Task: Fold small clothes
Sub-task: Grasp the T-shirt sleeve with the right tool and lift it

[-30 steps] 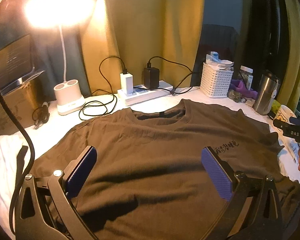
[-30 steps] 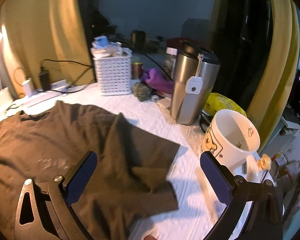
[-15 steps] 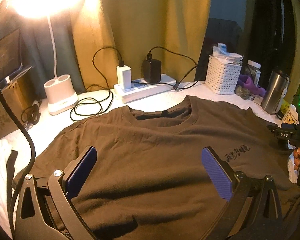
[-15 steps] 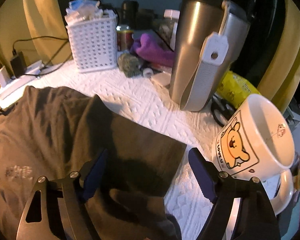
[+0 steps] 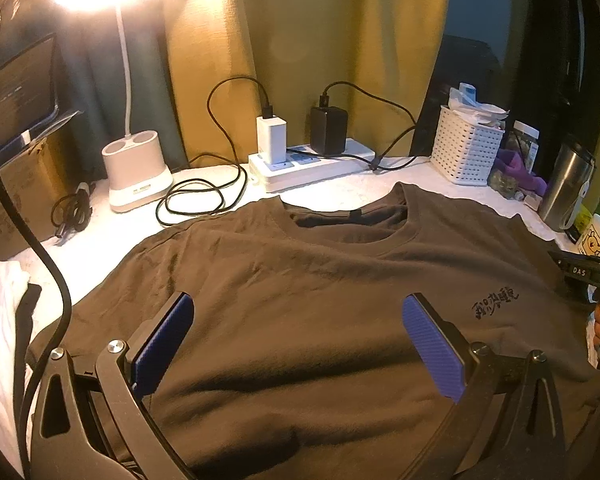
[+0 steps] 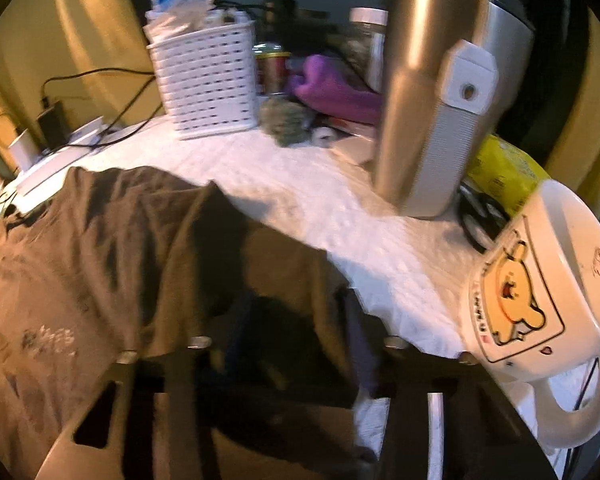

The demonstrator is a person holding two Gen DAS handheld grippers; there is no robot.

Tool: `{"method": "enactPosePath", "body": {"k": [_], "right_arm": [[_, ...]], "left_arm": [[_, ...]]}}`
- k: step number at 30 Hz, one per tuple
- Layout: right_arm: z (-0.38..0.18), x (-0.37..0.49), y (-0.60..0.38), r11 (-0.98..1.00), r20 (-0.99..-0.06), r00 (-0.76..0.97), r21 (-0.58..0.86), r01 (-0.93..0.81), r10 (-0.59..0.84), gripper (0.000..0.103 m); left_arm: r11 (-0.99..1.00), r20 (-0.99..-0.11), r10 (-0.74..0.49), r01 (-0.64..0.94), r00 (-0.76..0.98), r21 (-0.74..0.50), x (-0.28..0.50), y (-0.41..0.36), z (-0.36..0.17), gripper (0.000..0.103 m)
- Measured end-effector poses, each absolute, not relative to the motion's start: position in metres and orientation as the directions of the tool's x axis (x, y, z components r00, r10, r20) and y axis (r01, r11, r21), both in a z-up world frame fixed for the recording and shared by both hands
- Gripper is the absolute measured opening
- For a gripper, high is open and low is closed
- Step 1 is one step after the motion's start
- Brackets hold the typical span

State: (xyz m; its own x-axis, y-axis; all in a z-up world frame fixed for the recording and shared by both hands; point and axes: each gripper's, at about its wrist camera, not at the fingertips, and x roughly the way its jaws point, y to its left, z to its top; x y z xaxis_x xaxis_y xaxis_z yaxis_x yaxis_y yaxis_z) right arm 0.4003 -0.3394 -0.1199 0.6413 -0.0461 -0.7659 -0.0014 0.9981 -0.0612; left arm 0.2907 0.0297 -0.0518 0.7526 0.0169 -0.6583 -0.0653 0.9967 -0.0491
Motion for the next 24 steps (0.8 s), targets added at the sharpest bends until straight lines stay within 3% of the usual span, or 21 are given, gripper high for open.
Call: {"method": "enactPosePath", "body": {"k": [3, 5, 24], "right_arm": [[-0.119, 0.399, -0.334, 0.998, -0.767, 0.640, -0.061, -0.023, -0.032, 0.014], [-0.117, 0.398, -0.334, 0.998, -0.768, 0.640, -0.060, -0.024, -0.031, 0.011], [-0.038, 0.363, -0.320, 0.997, -0.654, 0.755, -0.074, -0.008, -0.042, 0.009]], "left_arm": [[0.997, -0.652, 0.016, -0.064, 0.758, -0.050, 0.288, 0.031, -0.049, 0.103], [0.997, -0.647, 0.017, -0.063, 0.763, -0.049, 0.285, 0.032, -0.047, 0.103], [0.993, -0.620, 0.037, -0.098, 0.784, -0.065, 0.263, 0.068, -0.035, 0.103]]}}
